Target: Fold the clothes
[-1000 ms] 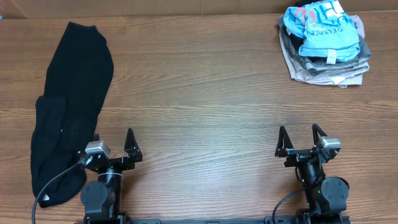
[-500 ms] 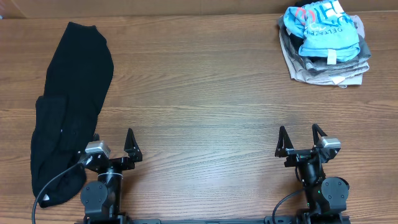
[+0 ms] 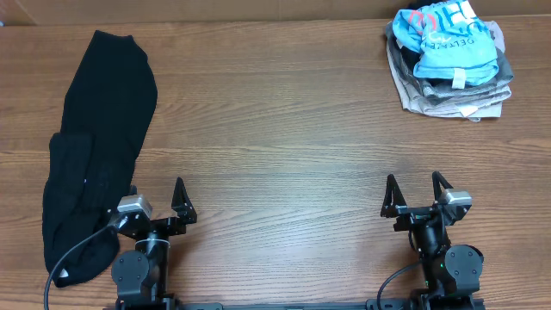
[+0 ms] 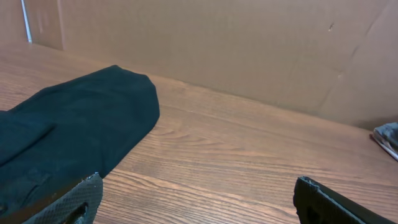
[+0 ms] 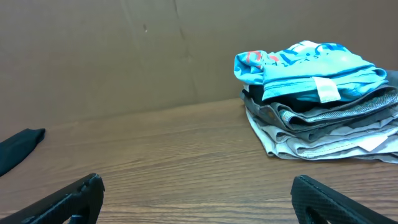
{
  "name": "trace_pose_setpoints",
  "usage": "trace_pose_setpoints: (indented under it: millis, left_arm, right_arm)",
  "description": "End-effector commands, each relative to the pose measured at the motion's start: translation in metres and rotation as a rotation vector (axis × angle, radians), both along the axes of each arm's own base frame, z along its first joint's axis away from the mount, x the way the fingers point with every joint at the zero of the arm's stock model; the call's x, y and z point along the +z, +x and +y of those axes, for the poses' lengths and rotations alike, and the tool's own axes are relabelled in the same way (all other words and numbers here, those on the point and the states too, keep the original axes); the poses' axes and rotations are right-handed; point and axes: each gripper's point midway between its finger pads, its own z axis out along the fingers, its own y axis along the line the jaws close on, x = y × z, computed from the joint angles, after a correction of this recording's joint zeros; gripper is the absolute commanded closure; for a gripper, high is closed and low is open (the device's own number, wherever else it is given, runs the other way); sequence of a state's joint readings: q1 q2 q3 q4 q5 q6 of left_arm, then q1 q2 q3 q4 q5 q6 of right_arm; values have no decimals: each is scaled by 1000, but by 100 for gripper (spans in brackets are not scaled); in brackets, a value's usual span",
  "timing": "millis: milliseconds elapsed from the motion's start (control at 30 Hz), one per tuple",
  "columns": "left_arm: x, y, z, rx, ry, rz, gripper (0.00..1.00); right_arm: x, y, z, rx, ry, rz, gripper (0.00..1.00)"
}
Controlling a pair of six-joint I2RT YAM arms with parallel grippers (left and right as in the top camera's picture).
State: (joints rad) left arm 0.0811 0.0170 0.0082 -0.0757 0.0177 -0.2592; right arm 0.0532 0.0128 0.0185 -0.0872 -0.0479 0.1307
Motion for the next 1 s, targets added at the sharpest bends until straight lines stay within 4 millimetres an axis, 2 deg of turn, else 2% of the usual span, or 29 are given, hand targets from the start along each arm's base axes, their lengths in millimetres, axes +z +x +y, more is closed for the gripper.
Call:
trace_pose_setpoints:
  millis: [0,367,533,633,833,967]
  left_arm:
    - [-1,-1,6,27,10,1,0]
    - [-1,-1,5,27,10,1,0]
    - [0,0,6,27,15,-3,0]
    - [3,0,5,20,94,-5,0]
    - [29,-5,5,21,130,-40,0]
    - [56,-11,10,53,170,-51,0]
  right_arm:
    - [-2,0,0,-1,4,-4,0]
    - [6,0,0,1,3,-33,0]
    - [15,-3,18,103,8,-64,0]
    - [17,-5,18,109,8,-54,0]
    - [37,-9,17,101,6,-56,0]
    - [56,-7,17,101,6,-52,0]
